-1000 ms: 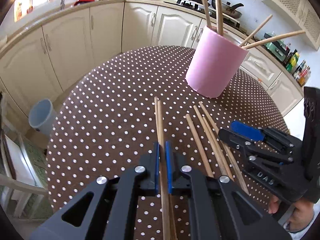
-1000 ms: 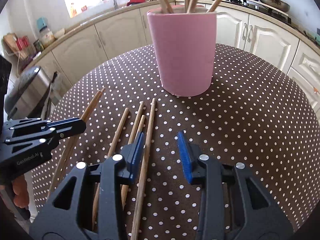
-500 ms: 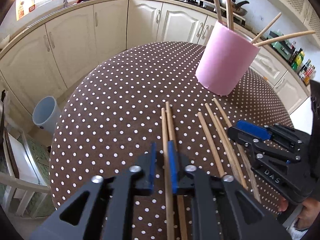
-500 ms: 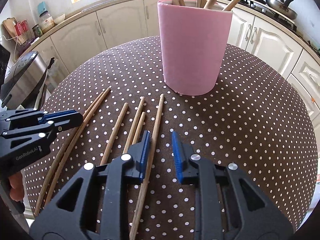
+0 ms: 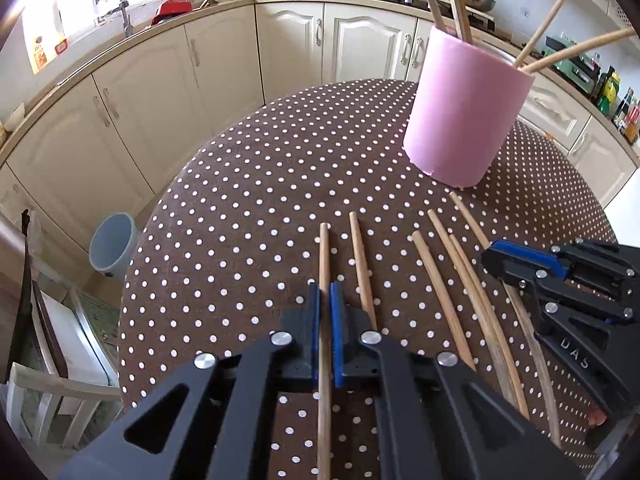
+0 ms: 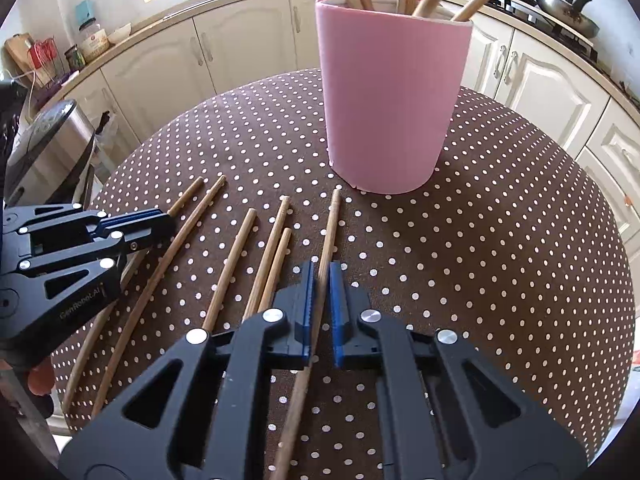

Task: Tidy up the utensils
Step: 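Lift both held chopsticks and carry them over the pink cup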

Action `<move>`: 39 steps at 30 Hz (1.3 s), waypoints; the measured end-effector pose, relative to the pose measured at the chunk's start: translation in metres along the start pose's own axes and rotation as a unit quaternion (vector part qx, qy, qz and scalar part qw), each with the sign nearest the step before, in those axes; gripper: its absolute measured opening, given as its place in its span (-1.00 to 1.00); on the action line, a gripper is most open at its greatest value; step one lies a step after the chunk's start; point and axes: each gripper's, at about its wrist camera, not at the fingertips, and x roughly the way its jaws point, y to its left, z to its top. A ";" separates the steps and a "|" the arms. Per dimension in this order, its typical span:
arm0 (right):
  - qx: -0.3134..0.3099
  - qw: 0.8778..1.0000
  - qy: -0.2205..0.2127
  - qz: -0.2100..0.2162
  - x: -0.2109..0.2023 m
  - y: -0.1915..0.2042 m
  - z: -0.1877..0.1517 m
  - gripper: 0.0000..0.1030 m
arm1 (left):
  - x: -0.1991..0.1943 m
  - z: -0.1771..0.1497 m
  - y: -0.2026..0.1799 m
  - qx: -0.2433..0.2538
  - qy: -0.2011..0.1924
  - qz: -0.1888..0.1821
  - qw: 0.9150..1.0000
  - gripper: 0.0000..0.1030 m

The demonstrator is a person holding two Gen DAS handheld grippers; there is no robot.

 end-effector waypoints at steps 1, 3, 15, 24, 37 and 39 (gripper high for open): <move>0.002 1.000 -0.001 0.002 -0.001 -0.002 -0.001 -0.88 | -0.002 0.000 0.001 -0.002 -0.002 -0.003 1.000 -0.89; 0.009 1.000 -0.004 0.009 -0.005 -0.006 -0.002 -0.89 | -0.011 0.002 0.002 -0.007 -0.011 -0.013 1.000 -0.89; 0.040 0.993 -0.092 0.066 -0.091 -0.030 0.003 -0.89 | -0.114 0.014 -0.013 0.000 -0.113 -0.043 0.993 -0.89; 0.027 0.982 -0.173 0.077 -0.162 -0.021 0.004 -0.89 | -0.187 0.011 -0.041 0.017 -0.190 -0.052 0.980 -0.89; 0.018 0.968 -0.237 0.077 -0.207 -0.023 0.013 -0.89 | -0.228 0.028 -0.075 0.023 -0.254 -0.065 0.965 -0.89; 0.014 0.966 -0.249 0.075 -0.215 -0.023 0.021 -0.89 | -0.231 0.036 -0.078 0.024 -0.261 -0.064 0.963 -0.89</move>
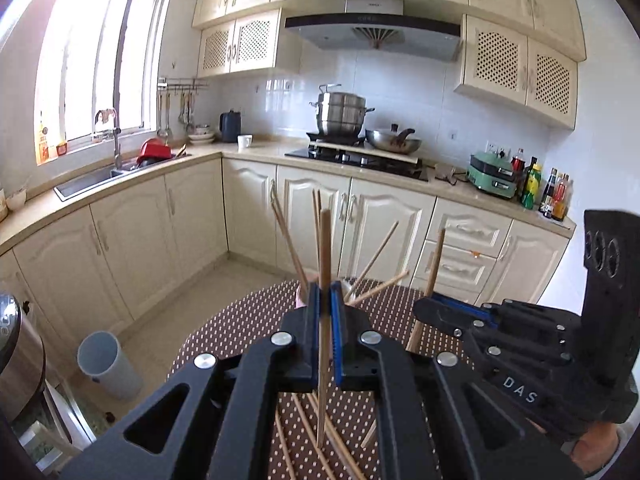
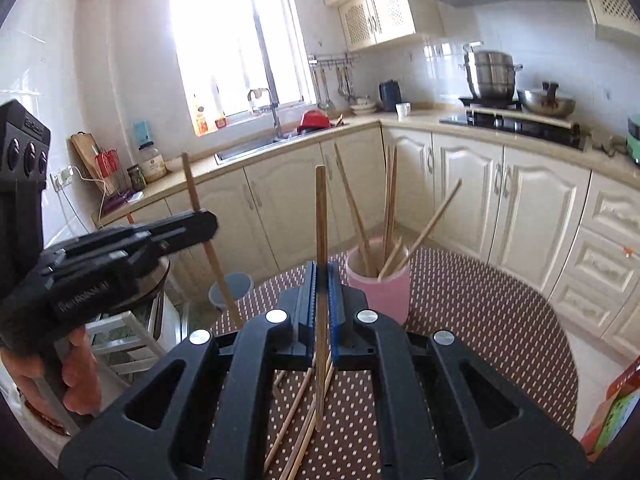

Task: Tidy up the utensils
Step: 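Lift both held chopsticks and carry them over the pink cup, then lower chopsticks into the cup and open the left tool then the right tool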

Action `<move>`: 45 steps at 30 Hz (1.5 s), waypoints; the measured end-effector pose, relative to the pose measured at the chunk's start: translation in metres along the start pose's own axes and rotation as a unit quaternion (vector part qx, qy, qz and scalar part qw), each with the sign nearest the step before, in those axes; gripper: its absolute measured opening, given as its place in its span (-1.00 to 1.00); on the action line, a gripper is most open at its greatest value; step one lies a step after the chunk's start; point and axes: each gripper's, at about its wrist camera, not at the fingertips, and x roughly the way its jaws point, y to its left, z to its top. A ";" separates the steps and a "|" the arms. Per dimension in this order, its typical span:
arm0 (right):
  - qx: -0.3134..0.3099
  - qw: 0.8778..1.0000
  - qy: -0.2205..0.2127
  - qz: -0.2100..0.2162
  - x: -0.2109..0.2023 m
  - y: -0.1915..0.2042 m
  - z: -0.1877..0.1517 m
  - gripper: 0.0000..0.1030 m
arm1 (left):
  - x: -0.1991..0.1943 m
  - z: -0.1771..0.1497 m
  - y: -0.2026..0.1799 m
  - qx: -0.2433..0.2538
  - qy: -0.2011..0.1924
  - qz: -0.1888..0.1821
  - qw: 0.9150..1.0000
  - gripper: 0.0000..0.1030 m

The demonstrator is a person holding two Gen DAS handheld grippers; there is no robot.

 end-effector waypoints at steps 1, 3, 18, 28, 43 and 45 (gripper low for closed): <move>-0.003 1.000 -0.007 -0.002 -0.002 0.001 0.005 -0.89 | 0.001 0.005 -0.002 0.001 -0.005 -0.001 1.000 -0.89; -0.007 1.000 -0.019 -0.002 -0.003 0.001 0.014 -0.89 | 0.002 0.013 -0.006 0.002 -0.015 -0.004 1.000 -0.89; -0.019 0.992 -0.116 -0.038 0.011 -0.006 0.071 -0.89 | 0.040 0.079 0.002 -0.048 -0.079 -0.008 0.996 -0.89; -0.041 0.983 -0.167 -0.067 0.025 -0.013 0.081 -0.89 | 0.069 0.091 0.005 -0.054 -0.112 0.009 0.992 -0.89; -0.025 0.988 -0.134 -0.077 0.048 -0.037 0.063 -0.89 | 0.120 0.062 0.000 -0.035 -0.066 0.008 0.997 -0.89; -0.023 0.988 -0.129 -0.077 0.049 -0.037 0.060 -0.89 | 0.124 0.057 -0.001 -0.031 -0.061 0.008 0.998 -0.89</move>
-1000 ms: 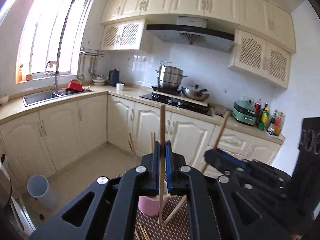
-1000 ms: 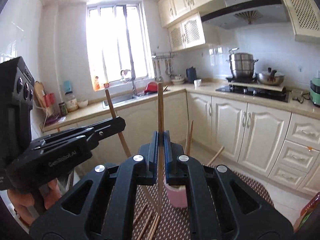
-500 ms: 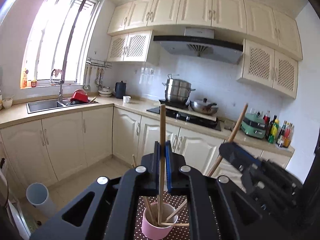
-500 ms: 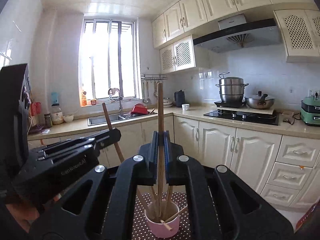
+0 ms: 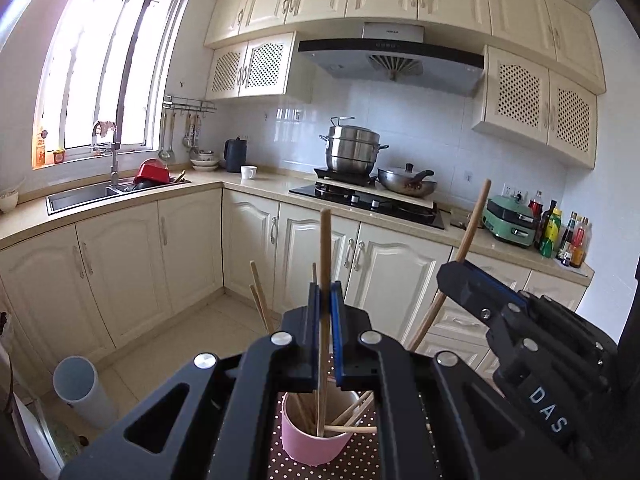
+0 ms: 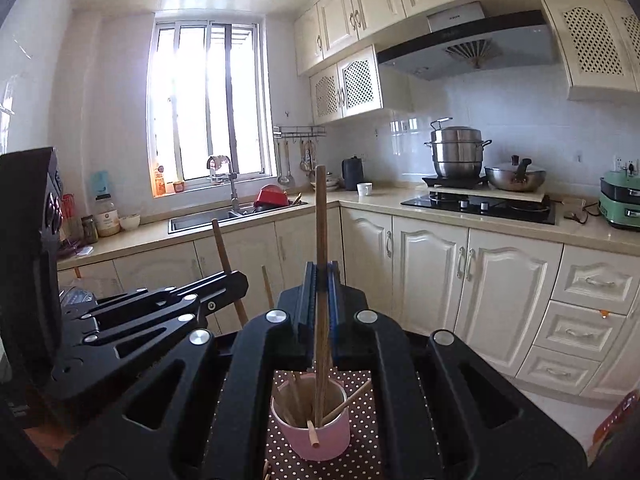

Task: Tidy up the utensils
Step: 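Lower chopsticks into the cup and open the left tool then the right tool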

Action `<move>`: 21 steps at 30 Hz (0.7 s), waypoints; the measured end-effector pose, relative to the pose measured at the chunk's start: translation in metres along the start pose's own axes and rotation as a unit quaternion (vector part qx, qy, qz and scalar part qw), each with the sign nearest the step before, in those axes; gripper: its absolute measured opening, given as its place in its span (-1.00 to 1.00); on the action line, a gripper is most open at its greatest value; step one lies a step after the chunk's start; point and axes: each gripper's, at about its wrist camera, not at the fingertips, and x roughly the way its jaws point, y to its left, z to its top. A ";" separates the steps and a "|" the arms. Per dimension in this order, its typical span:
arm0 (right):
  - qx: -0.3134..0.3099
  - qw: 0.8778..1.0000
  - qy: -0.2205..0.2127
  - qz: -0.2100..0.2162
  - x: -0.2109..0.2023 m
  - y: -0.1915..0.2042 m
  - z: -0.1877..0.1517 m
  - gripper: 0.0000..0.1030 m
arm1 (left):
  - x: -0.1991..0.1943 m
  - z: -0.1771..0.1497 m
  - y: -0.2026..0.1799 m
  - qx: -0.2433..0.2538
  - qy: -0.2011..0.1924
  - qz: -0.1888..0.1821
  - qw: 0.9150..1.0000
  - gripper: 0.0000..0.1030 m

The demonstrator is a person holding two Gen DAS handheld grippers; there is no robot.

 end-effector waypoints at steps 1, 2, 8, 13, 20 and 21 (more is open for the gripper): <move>0.001 1.000 0.004 0.001 0.001 -0.001 -0.002 -0.89 | 0.001 -0.002 0.000 0.001 0.002 0.000 1.000 -0.89; 0.003 1.000 0.007 0.002 0.002 -0.001 -0.003 -0.89 | 0.002 -0.005 0.000 0.003 0.004 0.000 1.000 -0.89; 0.011 1.000 0.027 0.003 0.006 -0.005 -0.012 -0.89 | 0.007 -0.016 0.005 0.005 0.025 -0.006 1.000 -0.88; 0.017 0.999 0.039 0.005 0.008 -0.005 -0.016 -0.89 | 0.003 -0.017 0.008 0.005 0.019 -0.003 1.000 -0.50; 0.021 0.999 0.048 0.009 0.008 -0.003 -0.022 -0.89 | -0.004 -0.016 0.011 0.005 0.016 0.007 1.000 -0.44; 0.021 0.998 0.050 0.010 0.008 -0.005 -0.022 -0.89 | -0.005 -0.017 0.012 0.005 0.015 0.009 1.000 -0.39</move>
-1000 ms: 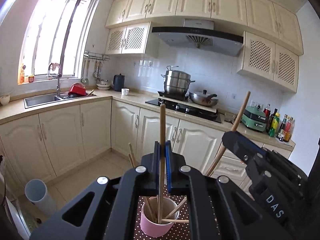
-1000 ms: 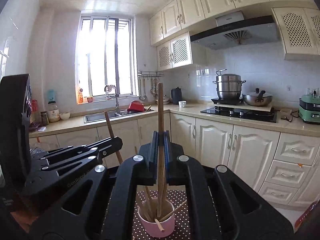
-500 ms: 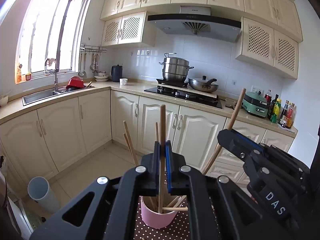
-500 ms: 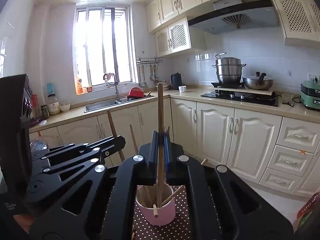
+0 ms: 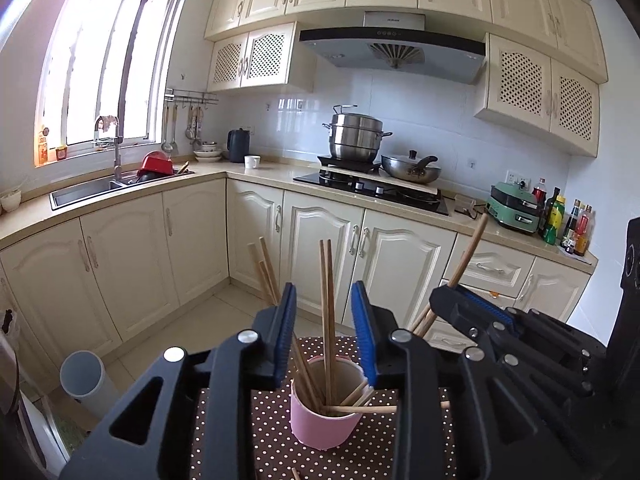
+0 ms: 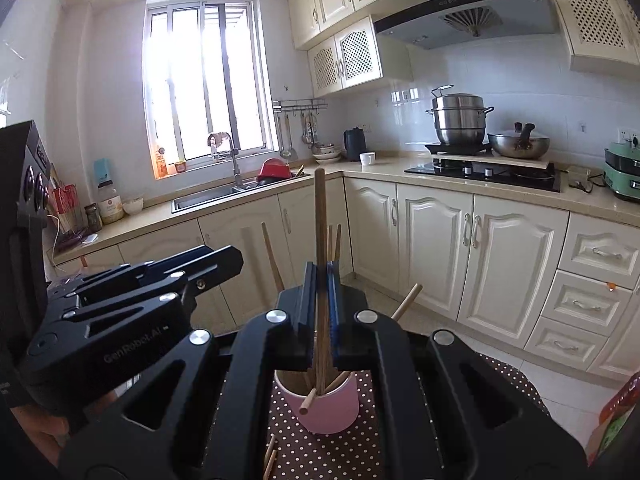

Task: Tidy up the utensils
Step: 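Lower chopsticks into the cup and open the left tool then the right tool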

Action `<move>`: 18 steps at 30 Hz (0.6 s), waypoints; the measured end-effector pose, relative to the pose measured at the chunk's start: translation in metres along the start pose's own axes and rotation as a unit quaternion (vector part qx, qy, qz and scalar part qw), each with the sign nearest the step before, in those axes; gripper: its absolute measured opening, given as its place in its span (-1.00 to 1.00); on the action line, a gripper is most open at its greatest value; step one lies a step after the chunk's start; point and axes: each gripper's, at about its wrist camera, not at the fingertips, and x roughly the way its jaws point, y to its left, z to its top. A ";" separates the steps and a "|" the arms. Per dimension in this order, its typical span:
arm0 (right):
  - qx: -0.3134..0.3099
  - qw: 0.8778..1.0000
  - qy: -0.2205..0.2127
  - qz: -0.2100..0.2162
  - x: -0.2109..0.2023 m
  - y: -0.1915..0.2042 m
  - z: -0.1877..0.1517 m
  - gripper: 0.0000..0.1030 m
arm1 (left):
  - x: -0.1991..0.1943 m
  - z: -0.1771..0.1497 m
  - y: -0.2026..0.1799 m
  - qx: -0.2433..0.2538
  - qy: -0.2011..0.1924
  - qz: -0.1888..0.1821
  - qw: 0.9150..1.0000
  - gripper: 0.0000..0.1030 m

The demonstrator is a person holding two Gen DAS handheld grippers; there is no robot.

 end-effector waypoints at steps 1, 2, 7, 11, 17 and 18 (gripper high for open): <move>0.000 1.000 0.003 0.000 0.001 0.000 -0.001 -0.89 | -0.001 0.000 0.001 0.000 -0.001 0.004 1.000 -0.37; 0.000 1.000 0.006 0.000 0.001 0.000 -0.001 -0.88 | -0.002 0.000 0.002 -0.001 -0.001 0.006 1.000 -0.35; 0.005 1.000 0.021 0.001 0.005 0.001 -0.005 -0.88 | -0.008 -0.001 0.008 -0.003 0.000 0.013 1.000 -0.28; 0.007 0.999 0.036 -0.001 0.010 0.002 -0.008 -0.88 | -0.012 -0.003 0.013 -0.003 0.002 0.019 1.000 -0.27; 0.008 0.999 0.035 -0.001 0.009 0.008 -0.011 -0.87 | -0.023 -0.003 0.019 0.002 -0.001 0.028 1.000 -0.27; 0.008 0.999 0.035 -0.002 0.008 0.009 -0.011 -0.87 | -0.024 -0.003 0.020 0.001 -0.002 0.029 1.000 -0.27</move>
